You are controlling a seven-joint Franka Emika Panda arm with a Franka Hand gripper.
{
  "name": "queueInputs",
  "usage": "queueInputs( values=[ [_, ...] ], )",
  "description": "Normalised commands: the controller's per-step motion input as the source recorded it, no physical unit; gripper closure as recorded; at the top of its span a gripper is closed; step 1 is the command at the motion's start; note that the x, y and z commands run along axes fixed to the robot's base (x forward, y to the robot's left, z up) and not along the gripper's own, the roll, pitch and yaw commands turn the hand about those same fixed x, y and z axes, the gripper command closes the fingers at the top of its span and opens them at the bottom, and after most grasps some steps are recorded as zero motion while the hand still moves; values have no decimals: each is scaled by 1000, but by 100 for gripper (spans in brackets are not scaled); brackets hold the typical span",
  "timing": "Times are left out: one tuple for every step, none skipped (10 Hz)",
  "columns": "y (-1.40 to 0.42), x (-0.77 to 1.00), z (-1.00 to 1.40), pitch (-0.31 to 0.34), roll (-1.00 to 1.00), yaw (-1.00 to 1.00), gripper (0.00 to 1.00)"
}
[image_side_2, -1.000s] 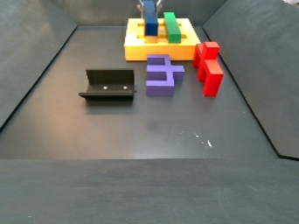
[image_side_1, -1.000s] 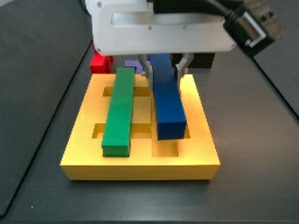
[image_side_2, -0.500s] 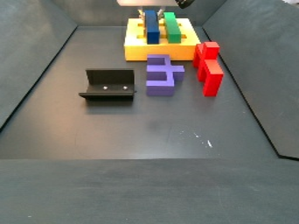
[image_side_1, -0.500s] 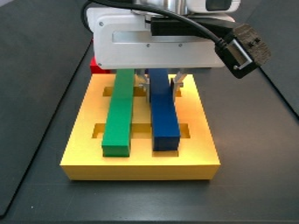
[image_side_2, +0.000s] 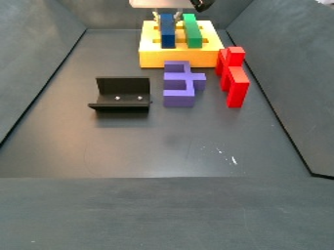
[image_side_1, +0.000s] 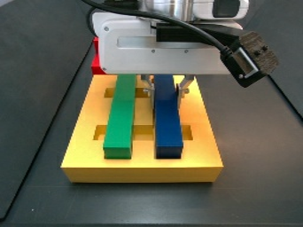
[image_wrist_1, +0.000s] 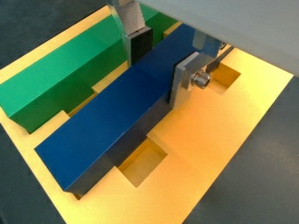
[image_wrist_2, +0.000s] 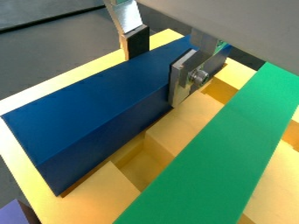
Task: Pick up the blue object. Move up. Move to above the board. Insert the blue object.
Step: Insert the blue object.
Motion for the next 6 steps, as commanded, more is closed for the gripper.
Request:
queueInputs(
  values=[
    [-66, 0, -271, 0, 0, -114, 100],
    [-66, 20, -260, 0, 0, -129, 100],
    [-71, 34, -209, 0, 0, -94, 100],
    [-194, 11, -211, 0, 0, 0, 100],
    [-63, 0, -237, 0, 0, 0, 100],
    [0, 0, -234, -4, -43, 0, 100]
  ],
)
